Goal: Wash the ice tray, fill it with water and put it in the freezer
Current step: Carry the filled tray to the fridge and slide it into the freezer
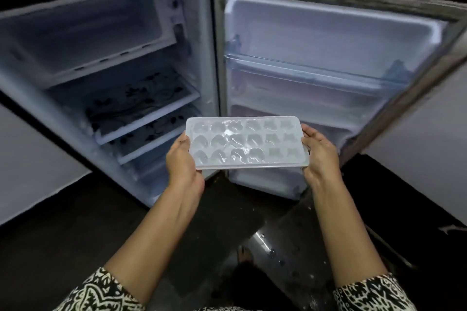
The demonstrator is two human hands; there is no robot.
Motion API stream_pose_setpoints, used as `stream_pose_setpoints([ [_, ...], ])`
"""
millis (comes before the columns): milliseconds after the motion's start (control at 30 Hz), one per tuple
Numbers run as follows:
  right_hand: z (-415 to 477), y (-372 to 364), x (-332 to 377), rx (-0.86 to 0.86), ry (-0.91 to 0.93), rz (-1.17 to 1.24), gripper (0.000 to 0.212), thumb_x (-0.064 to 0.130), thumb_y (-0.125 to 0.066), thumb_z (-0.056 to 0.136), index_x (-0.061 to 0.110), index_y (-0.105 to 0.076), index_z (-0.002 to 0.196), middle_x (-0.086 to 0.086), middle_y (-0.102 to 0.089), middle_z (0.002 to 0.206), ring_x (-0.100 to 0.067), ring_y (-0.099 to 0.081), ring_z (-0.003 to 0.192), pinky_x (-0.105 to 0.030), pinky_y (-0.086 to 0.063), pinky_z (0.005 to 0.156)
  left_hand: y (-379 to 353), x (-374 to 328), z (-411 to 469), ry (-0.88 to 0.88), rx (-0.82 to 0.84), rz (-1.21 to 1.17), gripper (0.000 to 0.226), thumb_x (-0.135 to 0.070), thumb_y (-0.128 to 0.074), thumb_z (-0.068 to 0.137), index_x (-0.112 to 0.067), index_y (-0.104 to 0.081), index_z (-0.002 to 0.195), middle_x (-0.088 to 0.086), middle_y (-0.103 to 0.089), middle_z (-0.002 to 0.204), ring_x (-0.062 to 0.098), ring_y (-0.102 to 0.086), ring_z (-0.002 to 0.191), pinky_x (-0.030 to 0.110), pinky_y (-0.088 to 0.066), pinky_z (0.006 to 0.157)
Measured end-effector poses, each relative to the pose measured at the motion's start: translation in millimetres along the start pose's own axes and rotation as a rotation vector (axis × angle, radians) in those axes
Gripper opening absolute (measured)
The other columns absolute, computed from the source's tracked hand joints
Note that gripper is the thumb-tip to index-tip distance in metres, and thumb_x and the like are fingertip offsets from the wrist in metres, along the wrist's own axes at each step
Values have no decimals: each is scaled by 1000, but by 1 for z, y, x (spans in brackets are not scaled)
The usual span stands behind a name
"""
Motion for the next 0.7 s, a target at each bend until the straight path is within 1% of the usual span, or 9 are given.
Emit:
stream_pose_setpoints([
  [33,4,-12,-2,31,-6,-1,30,-10,-43,87,10,-64,97,-1,-72,81,-15,-69,66,-28,-57,54,5,-6,6,-12,-29,-16,17,-21,-52,100,-21,-69,102,1,-76,92,26,-72,87,55,-57,81],
  [100,15,-43,-9,103,-34,-21,30,-9,-42,88,9,-64,98,0,-73,80,-15,-70,67,-28,-57,56,18,-19,22,-53,-99,-56,17,-20,-51,100,-20,-69,102,-2,-76,84,19,-73,75,42,-61,62],
  [167,28,-74,-15,175,-61,-51,31,-9,-42,88,10,-64,98,3,-73,76,-14,-70,65,-27,-57,55,28,-33,37,-86,-154,-89,19,-19,-51,100,-19,-69,103,-1,-75,88,18,-72,73,33,-57,50],
  [300,51,-129,-24,273,-92,-127,32,-9,-41,89,6,-62,107,-1,-73,83,-17,-68,68,-27,-57,57,44,-53,58,-147,-262,-169,27,-17,-51,100,-13,-65,123,6,-72,110,21,-71,88,38,-60,70],
  [400,66,-164,-31,324,-106,-169,33,-9,-41,89,3,-60,113,-8,-69,97,-22,-66,79,-34,-56,70,50,-66,73,-182,-309,-225,26,-16,-52,100,-10,-66,121,5,-73,105,20,-71,84,33,-60,65],
  [467,75,-186,-35,379,-117,-196,32,-9,-39,90,4,-61,110,-7,-68,95,-22,-65,80,-33,-55,71,53,-73,83,-196,-356,-268,26,-17,-53,100,-9,-66,121,3,-73,99,18,-70,80,31,-58,61],
  [567,88,-218,-42,439,-128,-220,30,-8,-39,91,8,-62,101,-6,-67,92,-20,-64,77,-32,-54,69,57,-83,97,-214,-415,-313,28,-17,-53,100,-8,-63,125,8,-70,111,24,-69,92,41,-59,79],
  [633,97,-238,-46,470,-139,-228,30,-8,-39,92,7,-61,104,-8,-66,96,-21,-63,80,-35,-53,74,59,-89,106,-225,-455,-336,29,-17,-53,99,-8,-63,125,12,-68,120,31,-66,106,49,-54,92],
  [700,105,-254,-50,492,-151,-239,29,-8,-39,93,7,-60,106,-7,-65,98,-20,-63,80,-32,-53,71,60,-96,115,-233,-491,-343,29,-15,-54,99,-8,-63,125,13,-66,122,33,-63,112,52,-52,96],
])
Point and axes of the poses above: each hand's wrist, its own z-axis towards the middle knuckle, its own y-axis out of the back of the hand, x = y × z, the point moved 4 cm from there along z, towards the middle knuckle
